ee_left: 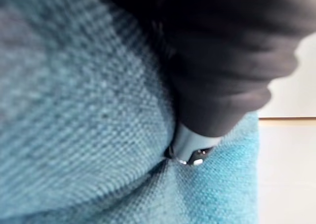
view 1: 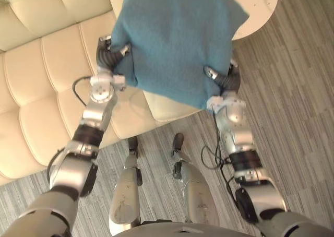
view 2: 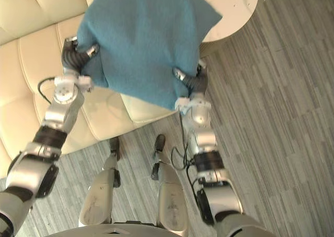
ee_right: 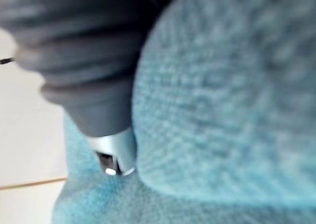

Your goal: Pick up cushions and gather them together orderly.

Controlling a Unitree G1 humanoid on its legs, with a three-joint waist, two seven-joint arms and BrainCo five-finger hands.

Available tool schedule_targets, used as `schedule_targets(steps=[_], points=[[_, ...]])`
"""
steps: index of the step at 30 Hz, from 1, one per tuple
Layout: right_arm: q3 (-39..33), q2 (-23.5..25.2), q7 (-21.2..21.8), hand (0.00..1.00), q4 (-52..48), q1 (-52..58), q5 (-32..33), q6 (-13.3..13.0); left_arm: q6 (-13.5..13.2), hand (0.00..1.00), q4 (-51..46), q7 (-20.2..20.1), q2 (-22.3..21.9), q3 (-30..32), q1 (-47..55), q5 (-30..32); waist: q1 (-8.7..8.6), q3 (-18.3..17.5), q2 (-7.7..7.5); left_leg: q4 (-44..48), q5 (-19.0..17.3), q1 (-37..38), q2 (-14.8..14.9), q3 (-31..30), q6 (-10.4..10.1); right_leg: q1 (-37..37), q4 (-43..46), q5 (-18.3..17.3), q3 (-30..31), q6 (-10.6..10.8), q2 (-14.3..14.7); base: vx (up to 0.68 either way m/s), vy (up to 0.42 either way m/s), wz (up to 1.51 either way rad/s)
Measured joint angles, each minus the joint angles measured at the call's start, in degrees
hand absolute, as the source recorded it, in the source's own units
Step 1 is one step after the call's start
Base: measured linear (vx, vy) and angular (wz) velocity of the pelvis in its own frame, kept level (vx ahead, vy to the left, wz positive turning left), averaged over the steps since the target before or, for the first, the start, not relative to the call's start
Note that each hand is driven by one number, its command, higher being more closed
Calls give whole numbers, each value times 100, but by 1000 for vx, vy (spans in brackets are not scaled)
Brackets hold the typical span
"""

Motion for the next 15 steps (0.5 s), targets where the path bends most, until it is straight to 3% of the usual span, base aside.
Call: schedule_targets(steps=[6,11,15], points=[[-6,337,87,100,-1081,1759,-409,2,2,100,-1548,1,-753,-7,2330,397,-37,-173,110,-40,-178,779,-44,-103,-3,809,130,-358,-152,84,-52,115,2,15],[53,687,586,100,-1620,3112,-830,8,5,100,-2465,-181,-1207,-9,4315,664,-4,-952,298,-131,-322,1330,-52,-197,-24,1381,149,-594,-262,144,-71,111,6,12],[234,699,695,100,-1729,3498,-1030,8,3,100,-2808,-272,-1233,-8,4966,668,-4,-1287,373,-111,-467,1561,-29,-263,1,1757,22,-673,-326,200,-41,13,-4,10]])
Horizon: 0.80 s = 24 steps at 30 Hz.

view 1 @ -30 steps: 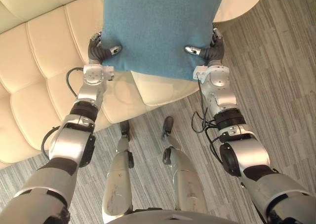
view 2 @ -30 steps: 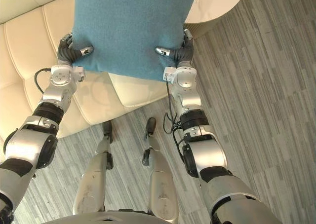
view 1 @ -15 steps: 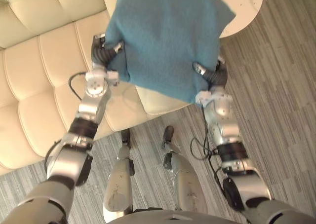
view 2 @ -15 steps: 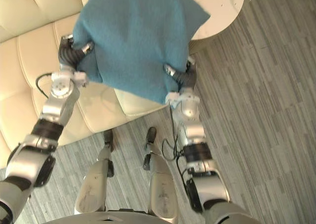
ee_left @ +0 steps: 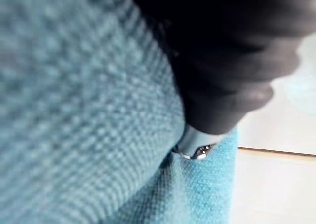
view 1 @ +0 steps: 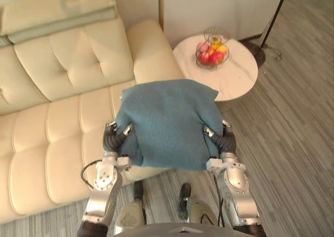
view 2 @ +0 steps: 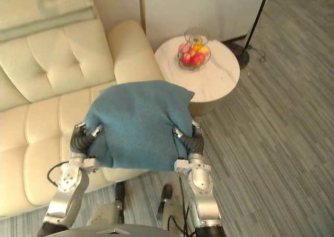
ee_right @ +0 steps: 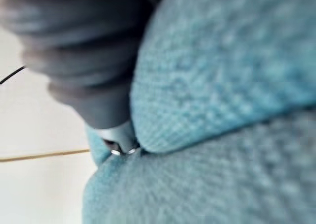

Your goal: Pick up cushions and gather them together orderly.

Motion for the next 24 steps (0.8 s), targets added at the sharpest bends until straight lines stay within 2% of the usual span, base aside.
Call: schedule_targets(steps=[2,6,8,9,10,11,13,14,15,16,18,20,21,23,24], points=[[8,20,50,100,-196,254,-170,0,-7,100,-205,-92,-39,-1,328,59,13,-245,35,40,3,25,15,-102,23,182,-140,22,-129,8,18,28,-1,22],[8,16,59,100,-532,365,-251,-1,-15,100,-396,-116,-104,-5,539,63,69,-275,33,287,-50,-59,8,-326,16,370,-188,46,-361,-22,-5,-6,6,30],[6,8,46,100,-599,351,-269,-1,-21,100,-401,-116,-111,-9,535,39,89,-356,38,485,-256,-304,46,-295,176,400,-221,73,-679,-43,-47,-53,11,69],[-11,-24,25,100,-599,349,-363,-1,-22,100,-400,-116,-133,-27,523,37,18,-464,25,533,-427,-468,103,17,428,399,-265,115,-971,-43,-119,-34,6,96],[-28,-49,3,100,-596,341,-385,-1,-22,100,-393,-116,-143,-44,507,36,-18,-506,1,539,-502,-521,122,217,528,401,-318,139,-1078,-56,-223,-10,72,116],[-106,-90,-40,100,-538,221,-474,-3,-30,100,-365,-116,-148,-105,434,19,-43,-543,-40,861,-662,-670,245,788,601,371,-364,187,-1287,-62,-400,-15,106,82],[-226,-117,-80,100,-313,-40,-560,2,-32,100,-345,-115,-198,-185,424,-9,-41,-570,6,1424,-718,-731,501,1529,619,363,-303,239,-1421,-14,-567,-14,217,65],[-277,-205,-97,100,-243,-72,-595,2,-47,100,-306,-115,-254,-253,425,-8,-48,-619,80,1508,-643,-668,638,1717,550,408,-308,294,-1544,75,-599,5,319,68],[-290,-263,-150,100,-167,-108,-596,1,-74,100,-214,-115,-251,-305,356,-8,-90,-692,183,1355,-483,-634,580,1657,131,418,-307,353,-1605,163,-674,-22,334,65],[-307,-239,-202,100,-127,-122,-607,4,-76,100,-84,-116,-183,-340,206,-8,-91,-647,81,1175,-427,-622,331,1618,219,404,-331,451,-1562,252,-856,-34,305,57],[-317,-113,-205,100,-124,-123,-677,4,-77,100,-34,-115,-26,-338,119,-8,-91,-597,-69,1093,-440,-678,53,1567,339,369,-411,556,-1540,384,-1075,-59,253,36],[-295,65,-200,100,60,-157,-723,4,-77,100,0,-116,97,-299,120,-2,-52,-560,-247,1366,-611,-894,-149,1568,561,199,-222,559,-1483,356,-1354,-50,277,19],[-273,92,-201,100,157,-179,-724,18,-77,100,26,-116,124,-286,114,-1,-49,-532,-292,1483,-681,-939,-192,1567,604,171,-128,542,-1466,335,-1434,-33,265,13],[-209,173,-196,100,379,-216,-723,91,-65,100,106,-124,195,-222,124,6,-32,-476,-372,1780,-864,-1030,-232,1552,700,70,148,387,-1241,89,-1519,-16,172,9],[-168,200,-191,100,453,-215,-722,113,-57,100,111,-125,238,-182,146,5,-45,-432,-440,1809,-895,-1013,-277,1509,724,7,266,179,-858,-70,-1439,-16,103,20]])
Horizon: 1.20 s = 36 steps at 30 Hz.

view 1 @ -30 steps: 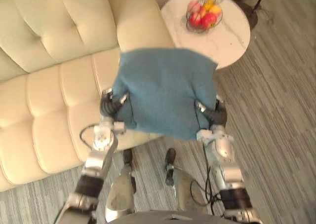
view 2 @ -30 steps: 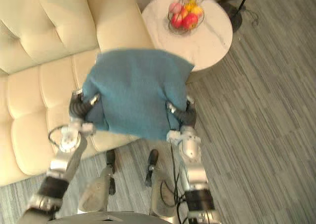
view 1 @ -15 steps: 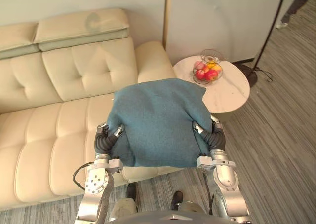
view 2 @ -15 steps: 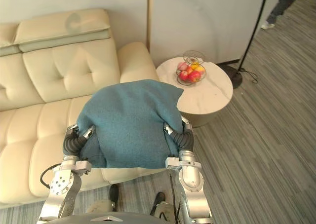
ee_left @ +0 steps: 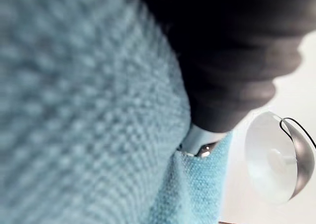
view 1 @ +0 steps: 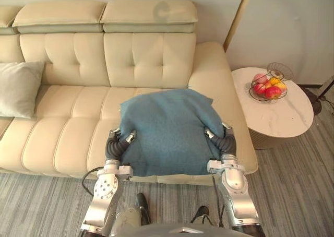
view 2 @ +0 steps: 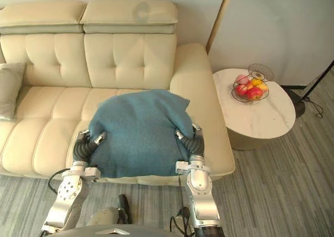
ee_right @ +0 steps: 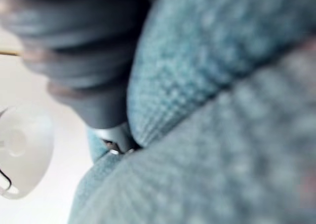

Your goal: Pick up cushions and gather them together orderly.

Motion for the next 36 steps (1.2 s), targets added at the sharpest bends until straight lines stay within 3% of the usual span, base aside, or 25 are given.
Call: schedule_targets(steps=[2,4,6,8,9,12,15,19,22,26,32,36], points=[[53,-16,5,100,87,10,2,10,10,100,6,-30,46,1,33,0,-113,35,-36,-48,1,0,-47,-184,0,-13,-39,-399,855,109,387,-7,39,52],[67,-63,21,100,86,7,1,12,11,100,5,-117,70,1,101,0,-214,56,-135,-366,53,89,-176,-310,-53,-29,-103,-509,1362,88,594,48,-11,63],[103,-52,51,100,88,-21,1,12,13,100,-8,-116,110,8,120,-1,-154,65,-169,-640,245,145,-173,-368,-31,-85,-149,-505,1485,87,724,67,-77,17],[129,-26,82,100,90,-35,2,12,47,100,-53,-116,191,11,121,-1,-147,77,-190,-746,456,182,-160,-463,-21,-74,-132,-430,1488,131,789,72,-100,6],[128,-33,105,100,90,-33,13,14,91,100,-106,-116,214,10,122,0,-164,101,-221,-754,489,214,-187,-520,-60,2,-62,-315,1423,387,779,99,-94,23],[123,-130,133,100,20,90,47,16,151,100,-386,-151,185,-23,185,61,-273,109,-232,-1217,734,459,-188,-813,-264,119,28,-557,1213,93,868,138,-129,38],[112,-150,137,100,-285,426,85,17,152,100,-611,-230,107,-69,171,117,-343,110,-220,-906,593,252,-81,-1117,-393,335,20,-707,713,154,898,101,-110,58],[123,-152,168,100,-1074,812,137,22,151,100,-784,-245,8,-29,324,102,-201,149,-83,891,-131,-430,520,-869,-489,639,-13,-832,457,194,1185,91,-57,16],[135,-189,177,100,-1341,824,138,21,143,100,-896,-259,-93,5,432,100,-109,159,-55,1302,-235,-568,753,-551,-485,609,48,-1018,557,197,1206,7,-36,-13],[129,-261,175,100,-1344,907,160,22,144,100,-895,-318,-269,6,531,101,11,126,12,1175,-226,-409,785,-350,-494,612,-45,-969,781,251,1202,5,-10,-26],[129,-241,173,100,-1343,965,273,22,146,100,-893,-337,-260,-1,540,102,125,123,16,565,-102,-103,702,-299,-514,635,-610,-516,1097,283,1309,21,2,-33],[129,-228,173,100,-1343,999,270,22,145,100,-893,-337,-246,-18,587,101,159,120,19,522,-298,119,733,-262,-519,658,-734,-390,1432,308,1366,-34,13,-46]])
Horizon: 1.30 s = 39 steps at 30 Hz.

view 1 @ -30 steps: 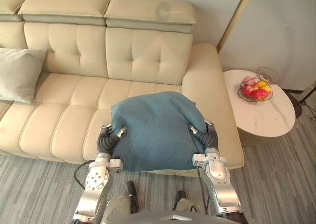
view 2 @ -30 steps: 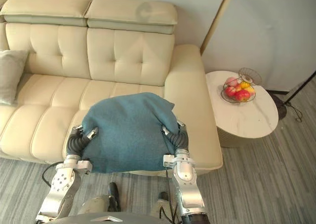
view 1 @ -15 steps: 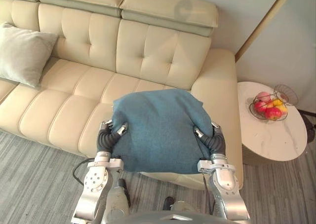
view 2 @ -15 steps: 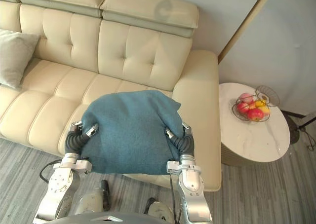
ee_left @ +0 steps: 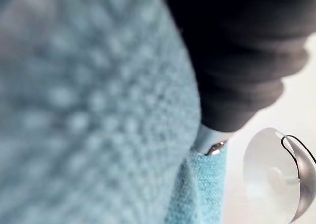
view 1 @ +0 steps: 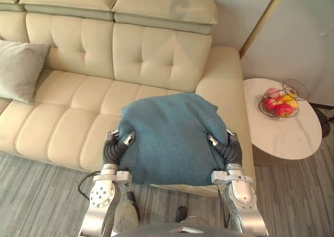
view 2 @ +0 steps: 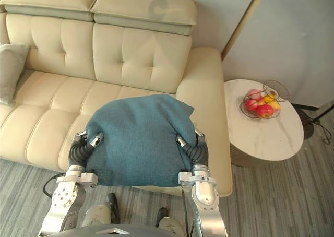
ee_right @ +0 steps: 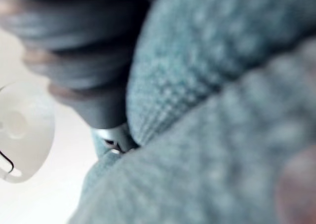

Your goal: Pick up cushions and gather them together orderly.

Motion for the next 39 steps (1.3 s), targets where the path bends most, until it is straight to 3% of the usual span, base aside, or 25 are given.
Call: schedule_targets(steps=[3,5,7,8,10,11,12,13,15,16,18,20,22,23,24,26,27,28,29,30,33,39], points=[[-2,7,1,100,13,45,-4,1,5,100,25,-7,55,-35,8,-1,-4,-4,-51,291,-461,136,-72,252,77,-253,602,-410,333,52,-192,-56,135,-51],[-6,9,3,100,103,65,-14,1,6,100,34,-9,93,-65,-2,0,-66,-17,-114,369,-638,226,-284,330,163,-696,1656,-601,424,96,-446,16,142,-27],[-5,53,15,100,359,-3,-21,5,18,100,60,-9,169,-64,-2,5,-63,-30,-136,395,-723,322,-390,502,282,-1281,2772,-504,417,-49,-651,61,121,-31],[-6,103,21,100,472,-23,-24,42,46,100,60,-7,160,-59,0,8,-73,16,-131,376,-776,471,-401,525,434,-1471,3239,-332,425,-303,-668,98,97,-20],[4,194,97,100,617,32,-22,97,54,100,69,-7,166,-26,8,11,-160,-8,5,276,-853,676,-286,425,468,-1411,2834,-623,434,-18,-273,136,17,3],[12,221,124,100,623,18,-20,95,23,100,66,-8,188,-6,-35,11,-197,-127,-162,154,-809,640,-389,394,397,-1443,2046,-509,426,-204,-39,141,-18,24],[4,216,124,100,621,9,-20,91,16,100,65,-13,202,-7,-43,12,-228,-163,-254,154,-800,600,-459,360,355,-1450,1745,-347,426,-273,1,178,-57,56],[-63,99,122,100,629,-37,-18,75,45,100,195,-25,70,-36,-121,15,-314,-139,-189,310,-849,538,-440,139,260,-1345,1622,-151,426,-267,79,162,-6,46],[-76,6,123,100,551,-4,-15,75,55,100,194,-30,-6,-40,-83,17,-278,-154,-14,368,-857,520,-396,17,214,-1242,1514,-159,371,-275,100,253,23,29],[-74,-26,125,100,483,49,-15,75,54,100,183,-49,-52,-40,-87,17,-306,-172,104,366,-841,501,-398,-154,188,-1146,1439,-162,230,-277,80,207,2,30],[-103,-36,125,100,481,166,-12,75,54,100,179,-110,-148,-56,-78,17,-268,-161,203,424,-830,603,-373,-214,169,-895,1353,-203,79,-288,70,161,-12,44],[-105,-41,124,100,363,350,-9,76,54,100,176,-154,-146,-87,-67,17,-216,-128,266,1103,-828,497,-245,-203,164,-519,1201,-291,-70,-245,54,156,-6,36],[-98,-49,124,100,40,485,-10,78,50,100,123,-154,-147,-64,-44,12,-121,-132,320,2083,-573,118,-76,-175,-97,-276,1068,-358,-97,-233,-10,95,52,12],[-105,-55,124,100,-32,488,-8,77,48,100,89,-155,-148,-59,-39,11,-119,-126,298,2327,-453,-40,-53,-151,-78,-223,993,-361,-87,-228,-75,59,108,2],[-140,-66,123,100,-138,491,-9,77,37,100,40,-163,-154,-78,-27,11,-73,-127,258,2410,-635,-120,33,-52,117,-236,928,-354,-95,-215,-141,32,131,-2],[-220,-65,120,100,-216,474,-7,73,27,100,8,-191,-200,-114,-44,11,-73,-157,306,1762,-940,38,334,4,233,-245,943,-326,-73,-168,-214,37,166,-3],[-225,-66,115,100,-217,474,-7,73,25,100,7,-195,-198,-120,-49,12,-72,-159,304,1371,-919,131,447,22,242,-258,948,-305,-54,-131,-254,42,214,-1],[-232,-75,111,100,-221,474,-6,72,21,100,7,-195,-231,-144,-50,11,-93,-180,322,579,-600,309,573,27,296,-309,956,-286,-34,10,-339,40,271,-3],[-248,-106,110,100,-211,462,-5,74,19,100,19,-195,-245,-178,-57,10,-98,-259,406,140,-202,392,572,-49,-261,-412,954,-280,13,199,-399,28,280,-4],[-250,-106,110,100,-149,445,-7,86,20,100,57,-186,-209,-182,-68,8,-116,-285,294,19,-139,379,350,21,-290,-486,856,-203,124,314,-514,34,277,-2],[-234,140,118,100,-146,483,-21,87,20,100,125,-173,-40,-184,-49,1,-95,-298,117,-160,-100,376,54,142,-224,-422,320,130,177,271,-736,-7,230,-5],[-227,178,103,100,144,338,-24,83,18,100,226,-171,151,-277,-26,7,-108,-315,96,-151,-105,266,77,287,-218,-495,-64,435,378,409,-649,-54,23,-21]])
